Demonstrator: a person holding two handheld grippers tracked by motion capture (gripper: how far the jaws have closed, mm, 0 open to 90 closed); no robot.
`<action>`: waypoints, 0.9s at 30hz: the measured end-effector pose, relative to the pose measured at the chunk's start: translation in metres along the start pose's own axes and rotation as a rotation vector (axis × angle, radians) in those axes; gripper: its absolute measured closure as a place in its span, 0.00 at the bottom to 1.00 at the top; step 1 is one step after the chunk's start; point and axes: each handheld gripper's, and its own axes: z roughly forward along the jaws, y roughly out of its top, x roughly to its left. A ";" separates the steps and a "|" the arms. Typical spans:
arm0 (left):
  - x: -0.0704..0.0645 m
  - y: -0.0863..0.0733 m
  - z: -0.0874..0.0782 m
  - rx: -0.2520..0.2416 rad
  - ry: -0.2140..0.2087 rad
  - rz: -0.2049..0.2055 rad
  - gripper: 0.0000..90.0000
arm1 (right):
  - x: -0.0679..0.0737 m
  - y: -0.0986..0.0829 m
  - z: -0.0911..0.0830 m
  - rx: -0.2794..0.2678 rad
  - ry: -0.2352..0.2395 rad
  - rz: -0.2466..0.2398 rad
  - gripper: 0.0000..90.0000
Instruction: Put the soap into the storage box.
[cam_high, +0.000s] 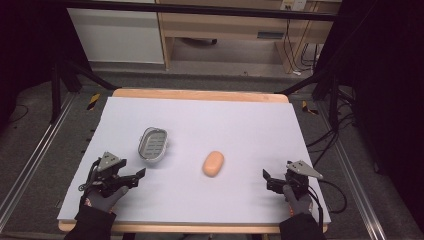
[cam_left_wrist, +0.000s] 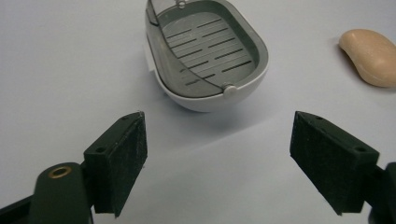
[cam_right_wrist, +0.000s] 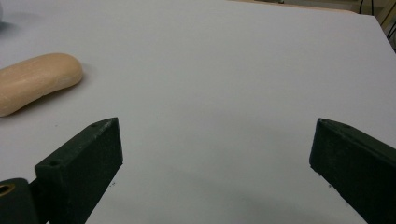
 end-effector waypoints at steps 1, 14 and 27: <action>-0.001 0.001 0.001 -0.002 0.001 0.000 0.20 | 0.000 0.000 0.000 -0.003 -0.002 -0.002 0.03; -0.021 0.018 0.005 -0.014 -0.014 0.046 0.20 | 0.003 0.001 0.000 -0.015 -0.005 -0.003 0.03; -0.040 0.039 0.016 -0.026 -0.053 0.082 0.20 | 0.007 -0.001 0.003 0.003 -0.007 -0.010 0.03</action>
